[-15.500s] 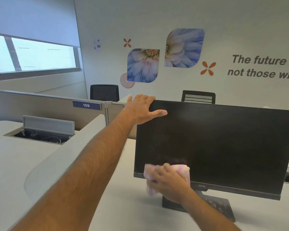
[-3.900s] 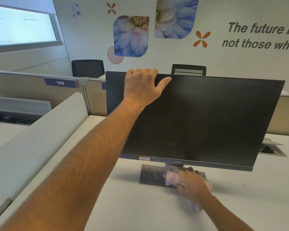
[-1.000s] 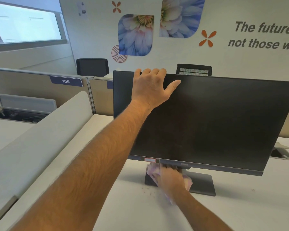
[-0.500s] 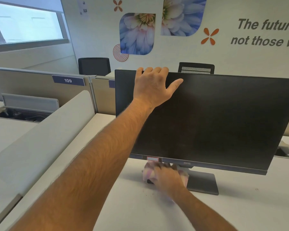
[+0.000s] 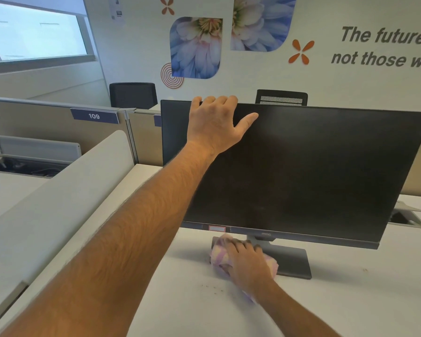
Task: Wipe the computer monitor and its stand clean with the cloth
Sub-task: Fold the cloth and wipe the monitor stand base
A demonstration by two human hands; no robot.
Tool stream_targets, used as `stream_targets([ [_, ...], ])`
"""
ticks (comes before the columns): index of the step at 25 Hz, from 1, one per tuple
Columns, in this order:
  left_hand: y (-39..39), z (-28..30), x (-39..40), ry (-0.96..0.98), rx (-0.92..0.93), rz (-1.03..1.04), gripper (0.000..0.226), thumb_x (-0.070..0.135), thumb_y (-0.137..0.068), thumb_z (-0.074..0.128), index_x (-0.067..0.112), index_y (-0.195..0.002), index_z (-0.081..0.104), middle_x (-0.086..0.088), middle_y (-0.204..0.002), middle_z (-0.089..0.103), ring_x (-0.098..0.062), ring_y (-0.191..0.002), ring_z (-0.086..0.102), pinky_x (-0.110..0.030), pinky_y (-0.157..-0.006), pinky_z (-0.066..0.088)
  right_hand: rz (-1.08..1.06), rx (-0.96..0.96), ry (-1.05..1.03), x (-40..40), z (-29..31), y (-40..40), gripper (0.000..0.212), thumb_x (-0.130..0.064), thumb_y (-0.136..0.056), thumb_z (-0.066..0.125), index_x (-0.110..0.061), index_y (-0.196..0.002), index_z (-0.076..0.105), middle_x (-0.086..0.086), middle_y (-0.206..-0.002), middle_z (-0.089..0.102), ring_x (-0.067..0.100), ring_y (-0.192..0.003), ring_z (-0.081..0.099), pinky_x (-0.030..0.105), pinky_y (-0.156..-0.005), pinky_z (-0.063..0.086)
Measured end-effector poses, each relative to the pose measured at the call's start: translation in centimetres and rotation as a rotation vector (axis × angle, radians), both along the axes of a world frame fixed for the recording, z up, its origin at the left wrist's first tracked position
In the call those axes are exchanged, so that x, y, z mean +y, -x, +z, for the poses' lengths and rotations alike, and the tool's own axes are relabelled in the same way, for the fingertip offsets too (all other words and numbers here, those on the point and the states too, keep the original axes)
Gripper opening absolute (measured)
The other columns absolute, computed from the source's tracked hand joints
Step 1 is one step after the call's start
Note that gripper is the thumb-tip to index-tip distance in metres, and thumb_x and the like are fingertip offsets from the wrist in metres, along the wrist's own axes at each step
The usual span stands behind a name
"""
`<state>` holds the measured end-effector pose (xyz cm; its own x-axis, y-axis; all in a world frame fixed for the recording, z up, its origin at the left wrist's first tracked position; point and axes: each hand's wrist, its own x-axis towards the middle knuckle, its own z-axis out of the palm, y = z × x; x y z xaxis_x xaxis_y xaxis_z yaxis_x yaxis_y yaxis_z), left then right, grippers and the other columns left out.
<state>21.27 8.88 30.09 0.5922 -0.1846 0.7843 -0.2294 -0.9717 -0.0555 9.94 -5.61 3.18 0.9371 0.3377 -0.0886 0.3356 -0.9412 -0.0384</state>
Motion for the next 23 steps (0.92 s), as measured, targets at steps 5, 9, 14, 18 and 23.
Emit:
stream_targets([
  [5, 0.1, 0.1, -0.1, 0.002, -0.001, -0.001, 0.068, 0.076, -0.092, 0.028, 0.018, -0.101, 0.063, -0.001, -0.089, 0.069, -0.02, -0.083, 0.063, -0.043, -0.092, 0.047, -0.252, -0.065, 0.041, -6.7, -0.3, 0.9, 0.059, -0.062, -0.099, 0.037, -0.031, -0.149, 0.033, -0.002, -0.15, 0.048, 0.024, -0.131, 0.049, 0.04, -0.108, 0.04],
  [9, 0.0, 0.1, -0.3, -0.004, -0.005, 0.004, 0.069, 0.076, -0.092, 0.027, 0.018, -0.101, 0.062, -0.001, -0.089, 0.068, -0.021, -0.082, 0.062, -0.044, -0.092, 0.047, -0.443, -0.096, 0.099, -11.8, -0.3, 2.0, 0.056, -0.056, -0.102, 0.035, -0.028, -0.15, 0.032, -0.002, -0.146, 0.052, 0.021, -0.125, 0.052, 0.034, -0.099, 0.044],
  [14, 0.0, 0.0, -0.2, 0.006, -0.004, -0.002, 0.069, 0.076, -0.092, 0.028, 0.018, -0.101, 0.063, -0.002, -0.089, 0.068, -0.021, -0.083, 0.063, -0.045, -0.093, 0.046, -0.48, -0.146, 0.061, -12.0, -0.7, 2.4, 0.052, -0.057, -0.099, 0.042, -0.029, -0.143, 0.044, -0.003, -0.135, 0.06, 0.019, -0.113, 0.057, 0.034, -0.089, 0.046],
  [18, 0.0, 0.0, -0.3, 0.005, -0.002, 0.002, 0.068, 0.076, -0.092, 0.029, 0.018, -0.102, 0.063, -0.002, -0.091, 0.069, -0.022, -0.085, 0.064, -0.047, -0.094, 0.047, -0.181, -0.151, 0.019, -6.0, -1.8, 2.4, 0.06, -0.063, -0.081, 0.063, -0.027, -0.129, 0.061, -0.003, -0.107, 0.071, 0.024, -0.087, 0.064, 0.04, -0.069, 0.05],
  [23, 0.0, 0.1, -0.1, -0.002, 0.01, 0.003, 0.069, 0.076, -0.091, 0.027, 0.018, -0.103, 0.063, -0.002, -0.092, 0.07, -0.022, -0.086, 0.064, -0.047, -0.095, 0.047, 0.068, -0.124, -0.016, 1.6, -0.1, 0.6, 0.066, -0.055, -0.095, 0.055, -0.025, -0.149, 0.035, 0.004, -0.145, 0.054, 0.031, -0.123, 0.056, 0.049, -0.099, 0.046],
])
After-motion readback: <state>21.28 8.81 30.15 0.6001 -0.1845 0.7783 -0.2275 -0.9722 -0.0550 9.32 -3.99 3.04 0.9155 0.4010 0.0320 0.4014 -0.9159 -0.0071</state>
